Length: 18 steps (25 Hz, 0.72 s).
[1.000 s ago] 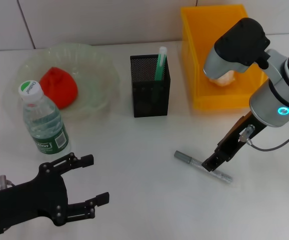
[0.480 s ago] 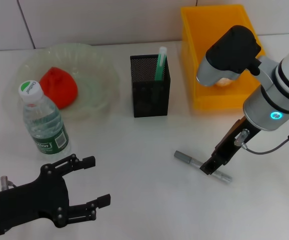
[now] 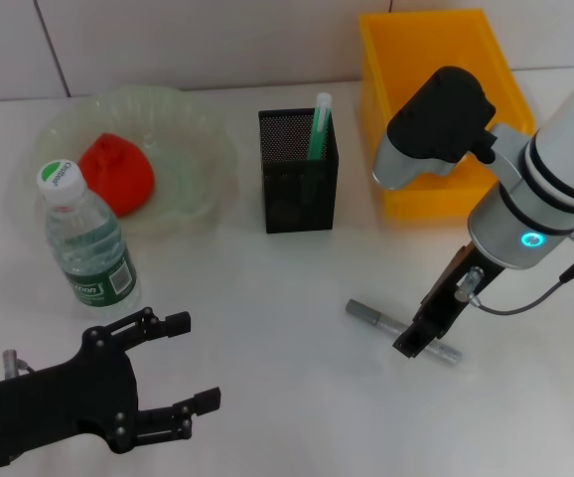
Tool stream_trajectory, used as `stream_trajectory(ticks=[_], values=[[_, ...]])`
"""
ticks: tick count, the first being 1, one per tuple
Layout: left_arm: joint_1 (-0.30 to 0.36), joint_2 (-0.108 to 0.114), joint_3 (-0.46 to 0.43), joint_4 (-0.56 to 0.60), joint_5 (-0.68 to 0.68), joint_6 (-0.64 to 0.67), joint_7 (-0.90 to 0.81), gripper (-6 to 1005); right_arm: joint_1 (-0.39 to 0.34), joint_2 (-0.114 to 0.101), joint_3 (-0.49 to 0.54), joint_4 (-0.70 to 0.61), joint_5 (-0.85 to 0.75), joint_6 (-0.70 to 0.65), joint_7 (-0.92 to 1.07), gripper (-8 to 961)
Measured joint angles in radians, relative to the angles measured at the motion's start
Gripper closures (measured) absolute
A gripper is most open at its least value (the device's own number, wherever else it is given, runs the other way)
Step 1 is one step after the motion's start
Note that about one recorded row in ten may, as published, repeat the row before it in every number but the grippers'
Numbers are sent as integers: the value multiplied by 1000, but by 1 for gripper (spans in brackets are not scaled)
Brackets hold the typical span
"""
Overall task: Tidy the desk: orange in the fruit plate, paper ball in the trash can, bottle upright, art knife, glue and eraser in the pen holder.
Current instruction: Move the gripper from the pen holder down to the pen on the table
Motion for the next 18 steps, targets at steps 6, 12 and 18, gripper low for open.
stream_trajectory(ticks=[6, 12, 18], values=[[1, 1, 1, 0, 0, 0, 0, 124, 1, -1, -23, 2, -12, 5, -3, 251], [4, 1, 0, 0, 0, 3, 0, 124, 2, -1, -22, 8, -15, 7, -3, 347], [5, 2, 1, 0, 0, 3, 0, 124, 2, 0, -38, 14, -15, 8, -4, 436]])
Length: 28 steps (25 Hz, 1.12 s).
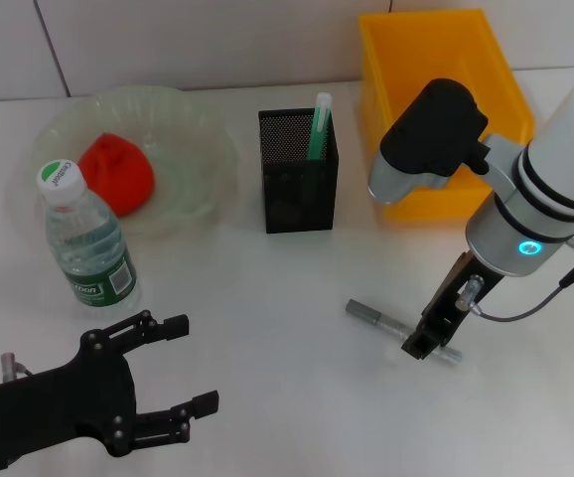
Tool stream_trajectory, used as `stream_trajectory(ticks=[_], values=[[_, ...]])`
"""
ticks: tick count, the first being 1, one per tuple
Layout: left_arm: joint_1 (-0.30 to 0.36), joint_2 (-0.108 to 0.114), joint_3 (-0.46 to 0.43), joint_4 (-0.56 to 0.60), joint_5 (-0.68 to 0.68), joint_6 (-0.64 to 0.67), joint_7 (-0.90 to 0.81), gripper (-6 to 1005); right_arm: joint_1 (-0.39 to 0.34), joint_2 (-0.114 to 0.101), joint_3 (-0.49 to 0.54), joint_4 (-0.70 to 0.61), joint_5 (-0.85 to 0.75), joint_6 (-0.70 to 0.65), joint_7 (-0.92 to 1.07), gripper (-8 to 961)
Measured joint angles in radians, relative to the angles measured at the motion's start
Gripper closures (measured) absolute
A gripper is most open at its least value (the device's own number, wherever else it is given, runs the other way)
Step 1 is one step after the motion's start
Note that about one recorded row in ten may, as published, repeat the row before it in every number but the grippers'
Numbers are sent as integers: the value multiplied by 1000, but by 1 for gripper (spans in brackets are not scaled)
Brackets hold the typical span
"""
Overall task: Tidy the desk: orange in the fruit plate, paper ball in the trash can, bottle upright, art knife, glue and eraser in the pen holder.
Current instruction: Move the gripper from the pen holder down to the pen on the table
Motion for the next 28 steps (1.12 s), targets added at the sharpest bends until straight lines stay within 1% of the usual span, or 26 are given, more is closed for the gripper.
stream_trajectory(ticks=[20, 28], values=[[2, -2, -2, 0, 0, 4, 1, 124, 0, 1, -27, 15, -12, 31, 8, 459], [4, -5, -3, 0, 0, 4, 1, 124, 10, 1, -37, 37, -12, 40, 8, 508]])
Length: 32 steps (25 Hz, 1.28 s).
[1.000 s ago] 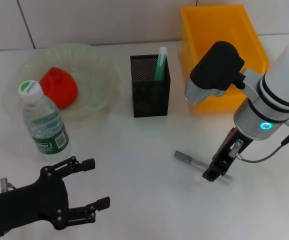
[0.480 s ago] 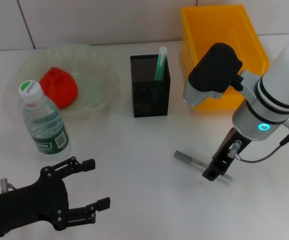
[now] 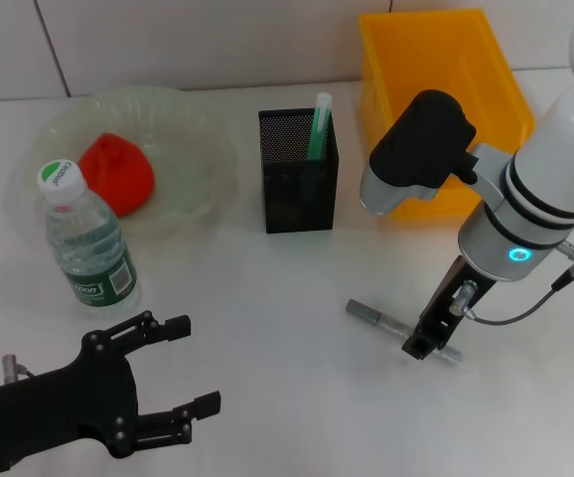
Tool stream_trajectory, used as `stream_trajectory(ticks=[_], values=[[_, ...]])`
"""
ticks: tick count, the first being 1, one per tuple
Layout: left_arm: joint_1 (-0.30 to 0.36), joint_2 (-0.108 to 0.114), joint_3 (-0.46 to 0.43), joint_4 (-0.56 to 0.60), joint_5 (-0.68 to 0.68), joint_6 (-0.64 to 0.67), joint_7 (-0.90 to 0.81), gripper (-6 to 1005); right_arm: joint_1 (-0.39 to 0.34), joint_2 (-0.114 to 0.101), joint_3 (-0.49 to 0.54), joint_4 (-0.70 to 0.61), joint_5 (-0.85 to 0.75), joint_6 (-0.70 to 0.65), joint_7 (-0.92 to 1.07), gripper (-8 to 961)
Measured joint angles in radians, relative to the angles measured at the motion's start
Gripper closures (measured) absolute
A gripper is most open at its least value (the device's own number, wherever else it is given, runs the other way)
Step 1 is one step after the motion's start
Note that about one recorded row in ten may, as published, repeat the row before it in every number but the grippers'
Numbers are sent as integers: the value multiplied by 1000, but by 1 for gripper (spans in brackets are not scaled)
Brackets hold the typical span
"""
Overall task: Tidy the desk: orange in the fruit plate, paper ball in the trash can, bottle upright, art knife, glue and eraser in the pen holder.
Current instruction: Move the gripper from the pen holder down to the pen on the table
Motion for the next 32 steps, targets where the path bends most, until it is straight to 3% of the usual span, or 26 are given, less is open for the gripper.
stream_trajectory(ticks=[15, 20, 32], values=[[-1, -2, 1, -2, 0, 0, -1, 125, 4, 0, 2, 11, 8, 1, -5, 576], [0, -2, -1, -2, 0, 0, -1, 126, 5, 0, 1, 13, 5, 7, -4, 648], [0, -2, -4, -3, 0, -4, -1, 126, 26, 3, -2, 58, 10, 23, -4, 660]])
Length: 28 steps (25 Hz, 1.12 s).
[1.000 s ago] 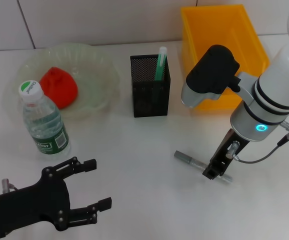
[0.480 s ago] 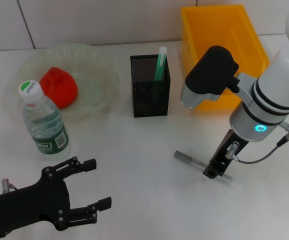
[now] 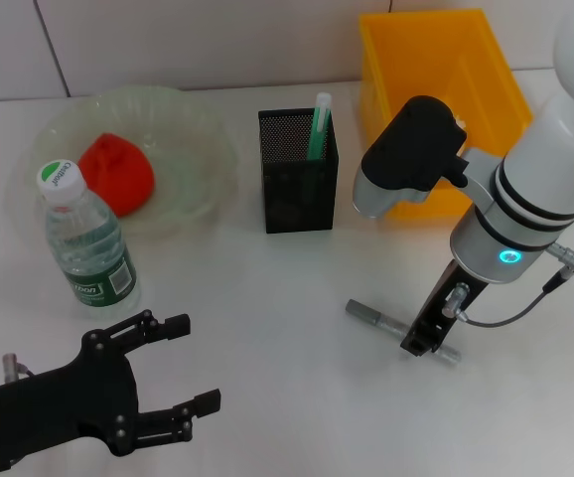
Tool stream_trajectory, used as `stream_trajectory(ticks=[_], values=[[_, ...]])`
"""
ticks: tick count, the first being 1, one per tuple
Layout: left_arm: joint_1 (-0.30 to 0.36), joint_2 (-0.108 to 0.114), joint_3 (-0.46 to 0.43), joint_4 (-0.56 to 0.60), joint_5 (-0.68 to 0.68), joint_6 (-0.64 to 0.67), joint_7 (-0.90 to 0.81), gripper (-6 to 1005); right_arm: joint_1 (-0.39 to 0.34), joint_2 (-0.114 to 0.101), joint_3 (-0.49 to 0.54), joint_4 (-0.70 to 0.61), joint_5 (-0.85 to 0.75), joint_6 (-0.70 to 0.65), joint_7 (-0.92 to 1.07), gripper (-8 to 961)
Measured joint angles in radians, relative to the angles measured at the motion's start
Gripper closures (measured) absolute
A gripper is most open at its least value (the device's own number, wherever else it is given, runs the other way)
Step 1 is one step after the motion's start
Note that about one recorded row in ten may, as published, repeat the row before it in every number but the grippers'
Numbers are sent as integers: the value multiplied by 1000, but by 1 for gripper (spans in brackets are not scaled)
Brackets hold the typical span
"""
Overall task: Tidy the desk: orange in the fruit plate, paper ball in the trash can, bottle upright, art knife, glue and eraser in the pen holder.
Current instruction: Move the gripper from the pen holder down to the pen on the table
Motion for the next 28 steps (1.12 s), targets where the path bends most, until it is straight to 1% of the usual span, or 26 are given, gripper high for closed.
stream_trajectory(ticks=[2, 13, 26, 28], values=[[0, 0, 0, -1, 0, 0, 0, 126, 0, 0, 1, -1, 1, 0, 0, 663], [-8, 2, 4, -2, 0, -19, 0, 127, 13, 0, -1, 17, 1, 1, 0, 812], [-10, 6, 1, 1, 0, -19, 0, 128, 17, -2, -1, 12, -1, 1, 2, 814], [-12, 7, 1, 1, 0, -18, 0, 128, 17, -2, 0, 10, -1, 1, 1, 826]])
